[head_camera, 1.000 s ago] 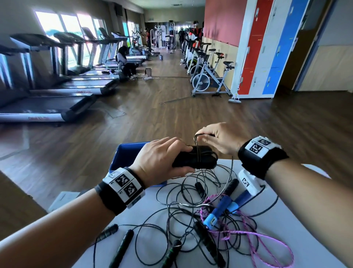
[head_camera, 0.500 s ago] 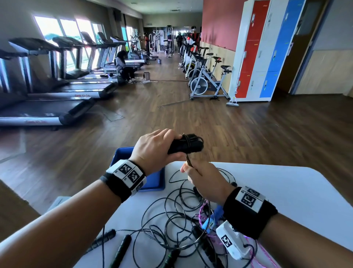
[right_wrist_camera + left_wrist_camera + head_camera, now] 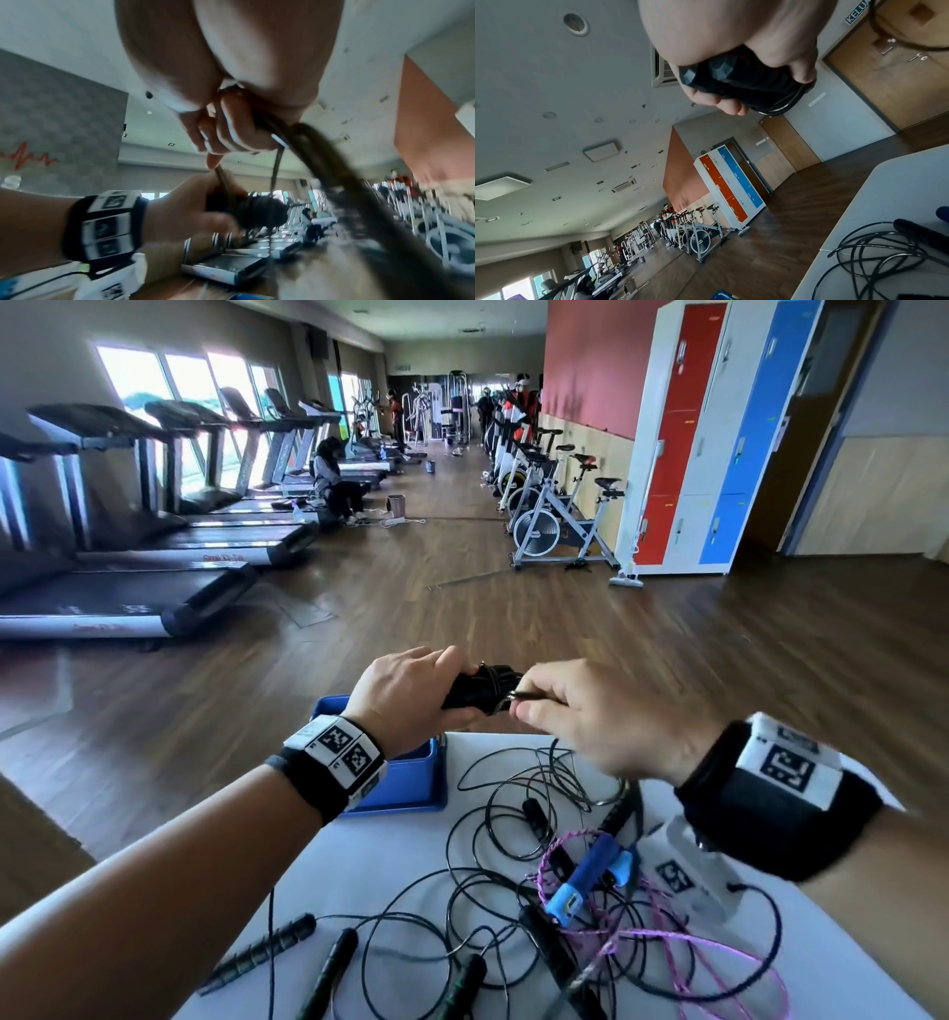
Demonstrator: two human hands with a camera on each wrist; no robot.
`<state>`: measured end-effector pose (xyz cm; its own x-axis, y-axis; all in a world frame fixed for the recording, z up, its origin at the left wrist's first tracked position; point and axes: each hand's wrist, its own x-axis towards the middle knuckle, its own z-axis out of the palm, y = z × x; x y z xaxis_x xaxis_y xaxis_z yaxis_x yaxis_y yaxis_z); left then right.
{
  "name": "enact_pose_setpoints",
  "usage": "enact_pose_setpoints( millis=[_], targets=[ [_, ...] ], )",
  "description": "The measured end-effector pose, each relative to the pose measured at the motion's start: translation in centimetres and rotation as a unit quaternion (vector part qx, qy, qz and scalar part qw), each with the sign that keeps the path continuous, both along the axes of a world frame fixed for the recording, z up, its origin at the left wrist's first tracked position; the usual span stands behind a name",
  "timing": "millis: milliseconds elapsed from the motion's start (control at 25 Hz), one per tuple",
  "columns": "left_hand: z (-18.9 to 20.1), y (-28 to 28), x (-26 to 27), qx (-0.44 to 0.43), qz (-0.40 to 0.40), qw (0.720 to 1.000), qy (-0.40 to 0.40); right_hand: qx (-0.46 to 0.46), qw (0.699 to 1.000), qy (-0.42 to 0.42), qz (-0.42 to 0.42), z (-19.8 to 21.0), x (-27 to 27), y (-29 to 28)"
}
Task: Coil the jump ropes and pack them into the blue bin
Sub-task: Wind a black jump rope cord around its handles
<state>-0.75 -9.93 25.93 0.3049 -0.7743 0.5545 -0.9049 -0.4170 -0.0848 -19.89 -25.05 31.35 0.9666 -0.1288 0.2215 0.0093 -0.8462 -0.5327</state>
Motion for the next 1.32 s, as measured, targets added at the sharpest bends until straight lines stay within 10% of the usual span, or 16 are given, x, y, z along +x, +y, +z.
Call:
enact_pose_setpoints(
  millis=[440, 1320],
  targets=[
    [-0.3, 0.3, -2.7, -0.008, -0.114, 0.993, -0.009, -0.217, 0.974, -0.006, 0.069, 4.7, 5.4, -5.2],
    [1.7, 0.7, -4.3, -0.121, -0.076, 0.985, 0.099, 0.244, 0.97, -0.008, -0.004, -8.8, 3.6, 1.3]
  ],
)
